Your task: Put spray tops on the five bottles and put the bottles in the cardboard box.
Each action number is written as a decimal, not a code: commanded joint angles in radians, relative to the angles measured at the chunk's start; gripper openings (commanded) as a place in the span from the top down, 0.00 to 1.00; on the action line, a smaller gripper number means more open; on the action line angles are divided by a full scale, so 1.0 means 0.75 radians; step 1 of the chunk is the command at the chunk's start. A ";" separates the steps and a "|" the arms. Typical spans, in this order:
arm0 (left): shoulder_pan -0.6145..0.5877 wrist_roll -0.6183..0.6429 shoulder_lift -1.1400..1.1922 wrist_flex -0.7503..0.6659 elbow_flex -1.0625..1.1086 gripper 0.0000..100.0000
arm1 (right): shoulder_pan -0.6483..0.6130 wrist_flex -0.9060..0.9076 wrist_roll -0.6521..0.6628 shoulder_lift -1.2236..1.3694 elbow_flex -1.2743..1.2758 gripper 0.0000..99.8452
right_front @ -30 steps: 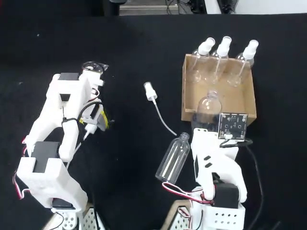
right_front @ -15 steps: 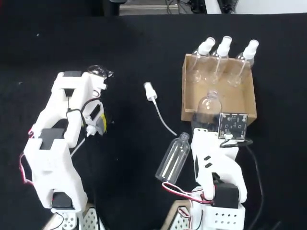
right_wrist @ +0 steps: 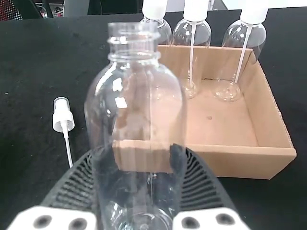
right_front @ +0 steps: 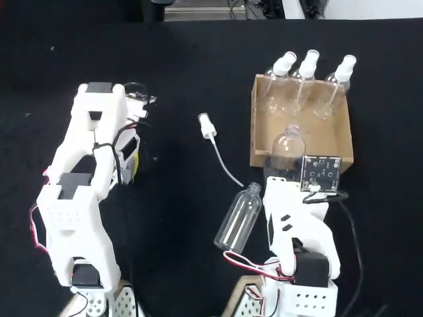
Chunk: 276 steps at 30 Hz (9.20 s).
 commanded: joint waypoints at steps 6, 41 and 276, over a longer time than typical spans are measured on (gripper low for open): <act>-0.003 0.061 -0.387 0.047 0.040 0.97 | 0.027 0.004 -0.010 -0.103 -0.015 0.99; 0.265 0.612 -0.896 -0.861 -0.087 0.97 | -0.759 -0.593 0.135 0.263 -0.400 0.99; 0.825 0.599 -1.929 -1.150 0.529 0.79 | -0.779 -1.047 0.037 0.316 0.107 0.99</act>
